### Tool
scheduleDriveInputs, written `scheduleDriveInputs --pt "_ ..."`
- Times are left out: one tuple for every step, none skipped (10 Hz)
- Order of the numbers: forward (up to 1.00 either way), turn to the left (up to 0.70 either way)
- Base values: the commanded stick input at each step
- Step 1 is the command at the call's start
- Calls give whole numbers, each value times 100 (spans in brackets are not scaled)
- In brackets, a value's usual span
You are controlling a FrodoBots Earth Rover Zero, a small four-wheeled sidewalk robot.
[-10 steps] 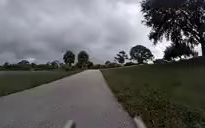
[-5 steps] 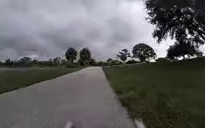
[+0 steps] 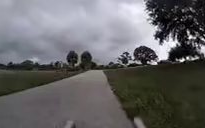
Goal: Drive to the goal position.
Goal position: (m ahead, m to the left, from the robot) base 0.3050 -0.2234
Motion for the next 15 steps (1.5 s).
scheduleDriveInputs --pt "70 0" --pt "70 6" --pt "70 33" --pt "70 29" --pt "70 25" --pt "70 20" --pt "70 16" --pt "70 12" --pt "70 8" --pt "70 4" --pt "70 0" --pt "70 0" --pt "70 0" --pt "70 0" --pt "70 0"
